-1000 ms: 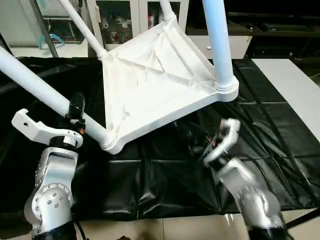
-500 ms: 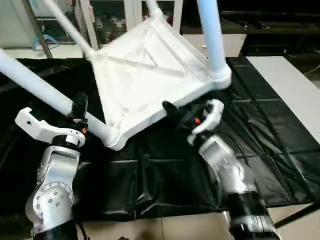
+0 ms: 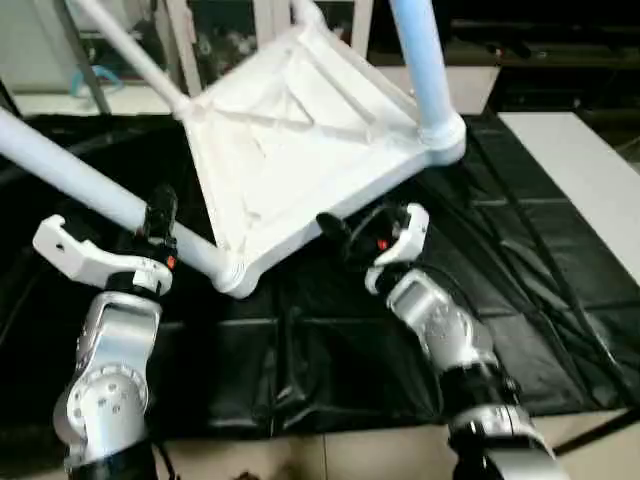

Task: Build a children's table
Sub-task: Flip table

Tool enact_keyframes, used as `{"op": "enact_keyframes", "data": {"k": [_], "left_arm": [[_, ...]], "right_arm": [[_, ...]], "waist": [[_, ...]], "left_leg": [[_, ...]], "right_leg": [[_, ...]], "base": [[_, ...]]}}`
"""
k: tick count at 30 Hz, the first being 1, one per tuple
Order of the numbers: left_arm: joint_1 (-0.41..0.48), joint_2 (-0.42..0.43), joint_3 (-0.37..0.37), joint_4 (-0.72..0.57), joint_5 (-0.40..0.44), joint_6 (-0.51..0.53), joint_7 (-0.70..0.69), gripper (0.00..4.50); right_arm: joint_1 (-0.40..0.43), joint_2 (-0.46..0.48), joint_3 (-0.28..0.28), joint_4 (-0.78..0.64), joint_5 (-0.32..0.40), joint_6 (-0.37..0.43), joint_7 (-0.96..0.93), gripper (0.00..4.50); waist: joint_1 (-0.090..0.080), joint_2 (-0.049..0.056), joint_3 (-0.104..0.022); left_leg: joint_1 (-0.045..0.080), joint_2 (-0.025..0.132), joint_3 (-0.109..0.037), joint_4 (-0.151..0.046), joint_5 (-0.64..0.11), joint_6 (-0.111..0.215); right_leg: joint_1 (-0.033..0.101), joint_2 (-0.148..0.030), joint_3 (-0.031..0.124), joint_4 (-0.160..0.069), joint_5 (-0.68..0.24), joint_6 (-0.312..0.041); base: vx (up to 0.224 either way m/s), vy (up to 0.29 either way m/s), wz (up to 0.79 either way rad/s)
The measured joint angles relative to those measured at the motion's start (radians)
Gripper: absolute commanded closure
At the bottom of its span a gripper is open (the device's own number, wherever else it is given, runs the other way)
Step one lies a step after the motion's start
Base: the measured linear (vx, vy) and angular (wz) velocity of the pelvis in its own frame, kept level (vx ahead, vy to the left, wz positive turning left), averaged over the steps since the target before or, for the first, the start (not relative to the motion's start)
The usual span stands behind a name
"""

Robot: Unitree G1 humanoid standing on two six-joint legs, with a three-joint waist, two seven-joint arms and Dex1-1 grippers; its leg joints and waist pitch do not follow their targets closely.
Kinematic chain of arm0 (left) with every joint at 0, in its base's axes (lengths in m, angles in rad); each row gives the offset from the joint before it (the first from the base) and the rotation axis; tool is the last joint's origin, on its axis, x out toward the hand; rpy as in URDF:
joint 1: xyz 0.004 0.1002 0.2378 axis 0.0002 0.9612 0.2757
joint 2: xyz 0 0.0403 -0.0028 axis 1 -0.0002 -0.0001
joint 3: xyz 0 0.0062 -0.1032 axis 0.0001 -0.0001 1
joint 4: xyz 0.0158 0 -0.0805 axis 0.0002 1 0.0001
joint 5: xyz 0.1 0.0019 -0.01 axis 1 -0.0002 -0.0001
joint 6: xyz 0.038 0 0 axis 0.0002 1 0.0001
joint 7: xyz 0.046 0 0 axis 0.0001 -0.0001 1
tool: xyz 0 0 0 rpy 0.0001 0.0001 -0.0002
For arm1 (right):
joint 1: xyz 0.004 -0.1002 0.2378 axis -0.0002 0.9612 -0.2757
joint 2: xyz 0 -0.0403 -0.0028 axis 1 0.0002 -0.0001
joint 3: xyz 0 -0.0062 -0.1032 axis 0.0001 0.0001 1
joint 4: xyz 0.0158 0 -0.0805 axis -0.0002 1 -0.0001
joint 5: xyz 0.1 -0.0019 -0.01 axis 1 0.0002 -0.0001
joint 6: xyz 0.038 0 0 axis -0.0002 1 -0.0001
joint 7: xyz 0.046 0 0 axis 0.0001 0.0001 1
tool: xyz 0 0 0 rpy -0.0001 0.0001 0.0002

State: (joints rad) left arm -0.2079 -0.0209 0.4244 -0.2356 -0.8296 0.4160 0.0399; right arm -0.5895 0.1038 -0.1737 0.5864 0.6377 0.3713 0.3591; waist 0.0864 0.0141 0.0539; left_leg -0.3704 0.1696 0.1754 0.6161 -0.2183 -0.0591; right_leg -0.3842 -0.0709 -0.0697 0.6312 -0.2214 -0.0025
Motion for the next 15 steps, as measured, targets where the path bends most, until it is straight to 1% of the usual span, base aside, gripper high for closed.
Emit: {"op": "enact_keyframes", "data": {"k": [5,7,9,11,12,15], "left_arm": [[0.000,-0.002,-0.007,0.002,0.000,0.001,0.000,2.01],[0.001,-0.002,-0.007,0.002,-0.001,0.002,-0.001,2.02],[0.001,0.002,-0.005,0.002,0.000,0.002,-0.002,2.04],[0.001,0.003,-0.005,0.002,0.000,0.002,-0.002,2.06],[0.001,0.004,-0.005,0.001,0.000,0.002,-0.003,2.06],[0.001,0.009,-0.005,0.002,0.000,0.002,-0.003,2.08]], "right_arm": [[-0.065,0.012,-0.051,0.077,0.004,-0.048,-0.014,0.00],[-0.103,0.013,-0.069,0.106,0.017,-0.072,-0.019,0.00],[-0.145,0.011,-0.088,0.144,0.022,-0.097,-0.013,0.00],[-0.163,0.012,-0.094,0.156,0.022,-0.115,0.011,0.00],[-0.166,0.012,-0.094,0.160,0.023,-0.122,0.031,0.00],[-0.167,0.012,-0.107,0.164,0.038,-0.125,0.087,0.00]], "waist": [[-0.003,0.000,0.000],[0.002,0.000,0.000],[0.003,0.000,0.000],[0.006,0.000,0.000],[0.009,0.000,0.000],[0.012,0.000,0.000]], "left_leg": [[0.000,0.001,0.001,0.000,0.000,0.000],[-0.001,0.001,0.001,0.000,0.000,0.001],[-0.001,0.001,0.001,0.000,0.000,0.001],[-0.001,0.001,0.001,0.000,0.001,0.002],[-0.002,0.001,0.001,0.000,0.004,0.008],[-0.002,0.001,0.001,0.000,0.004,0.009]], "right_leg": [[-0.001,0.001,0.000,0.000,0.000,0.000],[-0.002,0.001,0.000,0.000,0.000,0.000],[-0.002,0.001,0.000,0.000,0.000,0.000],[-0.002,0.001,0.000,0.000,0.000,-0.001],[-0.002,0.001,0.000,0.000,0.000,-0.001],[-0.002,0.001,0.000,0.000,0.000,-0.001]], "base": [[0.000,0.000,0.00],[0.000,0.000,0.00],[0.000,0.000,0.00],[0.000,0.000,0.00],[0.000,0.000,0.00],[0.000,0.000,0.00]]}}
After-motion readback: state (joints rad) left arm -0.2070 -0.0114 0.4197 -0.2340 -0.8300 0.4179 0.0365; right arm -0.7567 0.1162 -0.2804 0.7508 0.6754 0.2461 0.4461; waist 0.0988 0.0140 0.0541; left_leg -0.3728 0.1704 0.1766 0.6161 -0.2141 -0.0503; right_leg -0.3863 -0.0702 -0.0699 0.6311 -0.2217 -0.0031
